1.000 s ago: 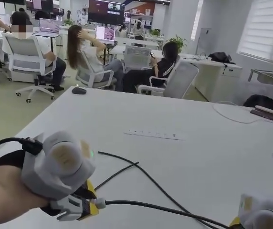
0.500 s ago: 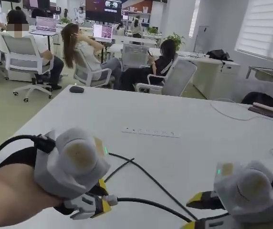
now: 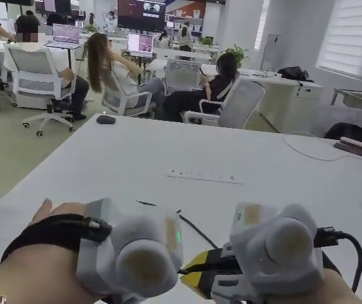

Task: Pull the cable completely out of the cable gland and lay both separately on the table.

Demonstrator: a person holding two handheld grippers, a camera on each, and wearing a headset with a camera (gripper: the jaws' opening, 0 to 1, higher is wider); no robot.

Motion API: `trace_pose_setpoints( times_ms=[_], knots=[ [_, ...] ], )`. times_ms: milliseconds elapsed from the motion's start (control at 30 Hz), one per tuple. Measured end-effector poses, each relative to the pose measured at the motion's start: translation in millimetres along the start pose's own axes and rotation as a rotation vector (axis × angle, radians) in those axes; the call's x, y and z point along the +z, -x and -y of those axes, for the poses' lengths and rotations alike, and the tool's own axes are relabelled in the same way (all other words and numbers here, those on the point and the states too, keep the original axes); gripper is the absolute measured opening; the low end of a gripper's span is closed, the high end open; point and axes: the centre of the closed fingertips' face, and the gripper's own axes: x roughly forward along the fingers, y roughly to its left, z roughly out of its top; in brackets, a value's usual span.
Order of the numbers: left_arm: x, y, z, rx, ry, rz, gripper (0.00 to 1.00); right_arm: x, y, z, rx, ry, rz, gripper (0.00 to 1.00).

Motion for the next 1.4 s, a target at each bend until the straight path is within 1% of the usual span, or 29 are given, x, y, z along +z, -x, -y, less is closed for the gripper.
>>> trace_pose_setpoints(
  times_ms=[133, 167, 200, 267, 300, 400, 633, 733, 967, 1200, 1367, 1400],
  knots=[
    [0.2, -0.2, 1.6, -0.015, 0.003, 0.005, 0.16, -2.5, 0.2, -2.9, 0.002, 0.015, -0.002, 0.03],
    [-0.8, -0.6, 2.0, -0.018, 0.002, 0.001, 0.16, -4.0, 0.3, -3.1, 0.001, 0.017, -0.007, 0.03],
    [-4.2, -1.4, 1.2, -0.012, -0.011, -0.013, 0.16, -5.8, 1.2, -2.7, -0.004, 0.018, -0.012, 0.03],
    [-6.7, -1.6, -0.1, -0.013, -0.009, -0.014, 0.16, -10.9, 3.1, -1.7, -0.008, 0.016, -0.021, 0.03],
    [-7.7, -1.5, 0.3, -0.021, 0.008, -0.012, 0.16, -14.0, 4.2, -1.9, -0.007, 0.011, -0.024, 0.03],
    [-11.7, -2.6, 0.5, -0.019, -0.006, -0.025, 0.16, -21.9, 7.2, -1.7, -0.011, 0.007, -0.040, 0.03],
    [-19.9, -3.1, 1.2, -0.027, 0.007, -0.045, 0.16, -52.8, 17.3, 4.9, -0.021, 0.006, -0.117, 0.03],
    [-22.8, -2.8, 0.7, -0.027, 0.009, -0.052, 0.16, -69.6, 21.7, 10.8, -0.025, 0.010, -0.165, 0.03],
    [-25.0, -1.1, 0.3, -0.028, 0.015, -0.056, 0.16, -95.1, 30.8, 24.5, -0.048, 0.007, -0.225, 0.03],
    [-29.8, -0.1, -2.3, -0.022, 0.023, -0.066, 0.16, -119.3, 34.9, 34.2, -0.057, -0.005, -0.279, 0.03],
    [-32.8, 1.2, -3.2, -0.019, 0.028, -0.070, 0.16, -142.9, 38.8, 42.0, -0.071, -0.024, -0.332, 0.03],
    [-33.6, 1.3, -3.4, -0.019, 0.030, -0.072, 0.16, -149.3, 40.0, 43.3, -0.069, -0.039, -0.346, 0.03]
  ],
)
